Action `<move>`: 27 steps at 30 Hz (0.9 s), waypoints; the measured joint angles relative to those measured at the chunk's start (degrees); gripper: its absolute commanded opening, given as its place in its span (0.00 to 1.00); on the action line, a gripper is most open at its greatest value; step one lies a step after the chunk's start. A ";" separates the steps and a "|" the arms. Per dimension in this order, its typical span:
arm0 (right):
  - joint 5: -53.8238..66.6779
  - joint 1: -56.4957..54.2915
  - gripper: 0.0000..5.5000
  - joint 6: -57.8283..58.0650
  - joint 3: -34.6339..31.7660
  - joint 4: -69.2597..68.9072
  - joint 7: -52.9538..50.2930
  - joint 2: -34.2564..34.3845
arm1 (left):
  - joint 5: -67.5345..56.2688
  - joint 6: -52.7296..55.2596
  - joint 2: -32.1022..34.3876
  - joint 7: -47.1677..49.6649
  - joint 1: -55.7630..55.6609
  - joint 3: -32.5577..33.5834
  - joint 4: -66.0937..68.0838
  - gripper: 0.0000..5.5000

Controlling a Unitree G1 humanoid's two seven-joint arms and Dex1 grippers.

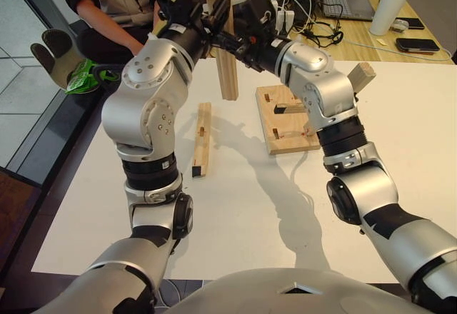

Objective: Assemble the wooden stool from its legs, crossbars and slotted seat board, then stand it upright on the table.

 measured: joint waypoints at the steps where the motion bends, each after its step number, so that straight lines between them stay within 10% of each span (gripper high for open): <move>1: 0.27 0.04 0.23 0.19 -0.16 -0.24 0.15 -0.05 | -0.17 0.00 0.00 -0.01 0.00 -0.02 -0.17 0.37; 11: 1.64 0.09 0.21 1.27 -0.93 -0.56 0.45 -0.25 | -0.27 -1.10 0.74 -0.21 0.01 -0.47 0.26 0.46; 18: 3.46 -0.82 0.18 1.67 -4.42 2.81 0.22 -1.45 | 9.01 -15.64 8.39 -2.05 0.65 -3.75 2.90 0.65; 27: 14.40 -8.55 0.18 9.03 -17.89 7.16 -5.52 -2.21 | 41.62 -51.99 28.02 8.30 4.92 -12.95 16.64 0.66</move>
